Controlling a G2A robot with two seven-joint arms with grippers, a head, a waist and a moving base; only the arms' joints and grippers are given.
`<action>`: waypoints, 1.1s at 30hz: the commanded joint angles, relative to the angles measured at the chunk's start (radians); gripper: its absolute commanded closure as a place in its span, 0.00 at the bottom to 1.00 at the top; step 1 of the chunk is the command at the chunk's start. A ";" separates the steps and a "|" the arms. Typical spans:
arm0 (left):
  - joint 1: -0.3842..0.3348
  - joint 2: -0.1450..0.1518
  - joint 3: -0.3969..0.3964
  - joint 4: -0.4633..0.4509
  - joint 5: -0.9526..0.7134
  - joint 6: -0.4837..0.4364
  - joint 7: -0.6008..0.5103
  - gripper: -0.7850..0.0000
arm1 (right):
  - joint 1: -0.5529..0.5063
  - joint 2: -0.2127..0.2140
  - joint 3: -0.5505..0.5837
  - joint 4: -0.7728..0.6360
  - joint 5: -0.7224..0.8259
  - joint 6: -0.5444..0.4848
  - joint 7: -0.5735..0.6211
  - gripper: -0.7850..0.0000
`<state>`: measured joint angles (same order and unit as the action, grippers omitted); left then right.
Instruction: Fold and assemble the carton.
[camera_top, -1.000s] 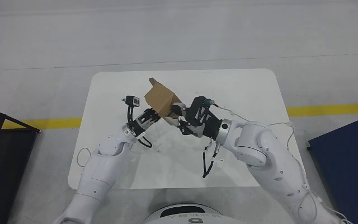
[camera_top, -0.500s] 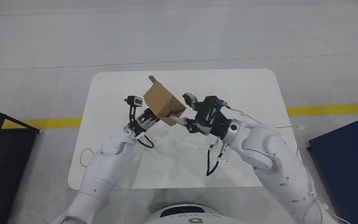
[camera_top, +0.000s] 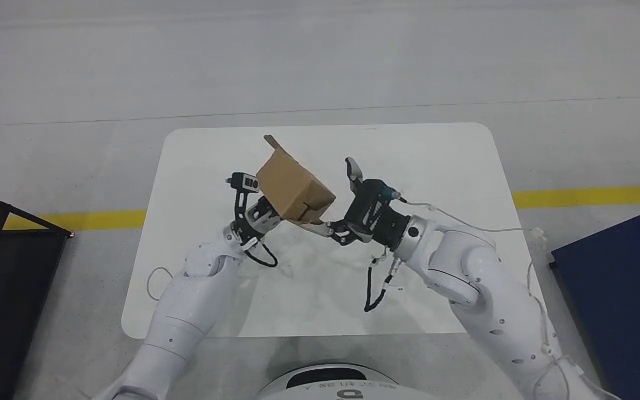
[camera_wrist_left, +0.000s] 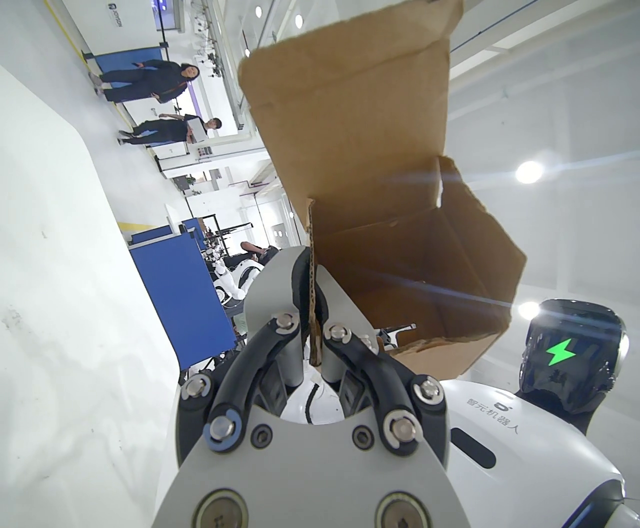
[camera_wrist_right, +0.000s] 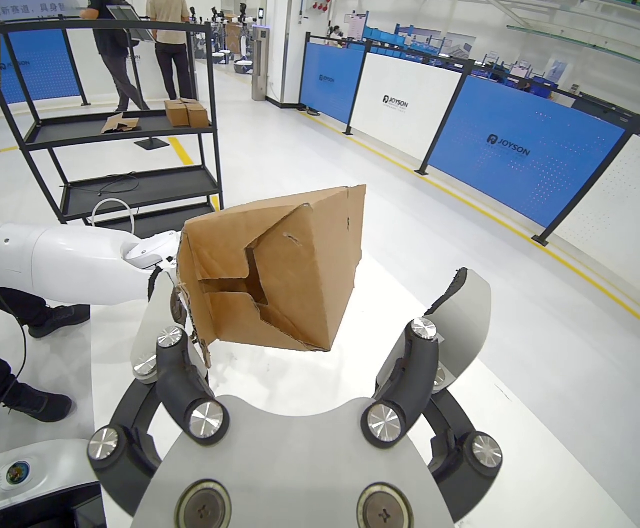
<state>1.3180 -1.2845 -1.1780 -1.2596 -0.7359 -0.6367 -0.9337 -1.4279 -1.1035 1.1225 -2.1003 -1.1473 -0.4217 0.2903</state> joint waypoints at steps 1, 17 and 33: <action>0.000 0.000 0.001 0.000 -0.001 0.003 -0.008 1.00 | 0.002 -0.001 -0.001 0.003 -0.001 0.000 0.000 0.00; 0.001 -0.002 0.028 -0.012 -0.002 0.023 -0.064 1.00 | -0.005 -0.002 0.015 0.015 0.017 0.003 -0.009 0.07; -0.002 -0.005 0.046 -0.016 0.021 0.017 -0.064 1.00 | -0.010 -0.004 0.031 0.007 0.041 0.041 0.017 0.13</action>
<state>1.3162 -1.2898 -1.1321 -1.2762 -0.7154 -0.6192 -0.9978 -1.4385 -1.1074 1.1534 -2.0936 -1.1090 -0.3836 0.3046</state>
